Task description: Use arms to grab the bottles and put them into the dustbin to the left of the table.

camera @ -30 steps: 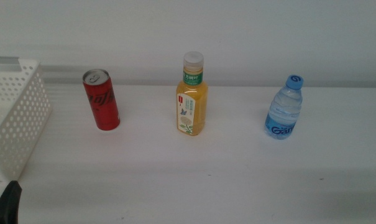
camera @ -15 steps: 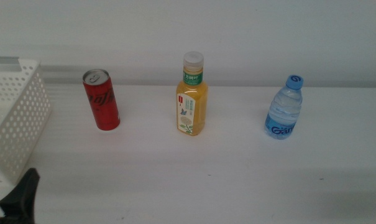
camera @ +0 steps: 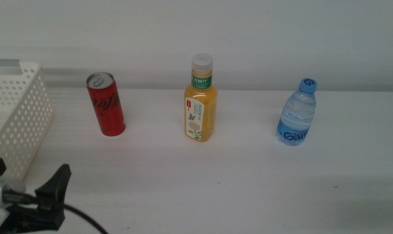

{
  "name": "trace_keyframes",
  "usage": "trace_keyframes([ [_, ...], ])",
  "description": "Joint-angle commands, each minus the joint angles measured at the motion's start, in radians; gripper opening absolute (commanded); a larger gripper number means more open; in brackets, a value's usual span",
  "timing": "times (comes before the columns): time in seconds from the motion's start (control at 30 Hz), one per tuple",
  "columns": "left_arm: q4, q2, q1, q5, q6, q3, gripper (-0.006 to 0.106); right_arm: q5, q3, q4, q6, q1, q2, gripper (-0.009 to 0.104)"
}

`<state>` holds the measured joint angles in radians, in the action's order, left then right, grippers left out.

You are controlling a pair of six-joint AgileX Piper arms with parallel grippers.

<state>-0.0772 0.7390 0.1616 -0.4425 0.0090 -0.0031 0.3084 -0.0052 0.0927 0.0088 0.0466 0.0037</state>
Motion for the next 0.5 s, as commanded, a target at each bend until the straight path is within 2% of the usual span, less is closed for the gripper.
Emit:
trace_keyframes([
  [0.0,-0.008,0.081,0.009,-0.112,-0.015,0.040,0.094,-0.009,0.043,0.010,-0.009,-0.004,-0.040,0.090],
  [0.3,0.003,0.407,0.009,-0.499,-0.021,0.040,0.094,-0.009,0.043,0.010,-0.009,-0.004,-0.040,0.090],
  [0.47,0.023,0.551,0.009,-0.631,-0.067,0.039,0.094,-0.009,0.043,0.010,-0.009,-0.004,-0.040,0.090],
])
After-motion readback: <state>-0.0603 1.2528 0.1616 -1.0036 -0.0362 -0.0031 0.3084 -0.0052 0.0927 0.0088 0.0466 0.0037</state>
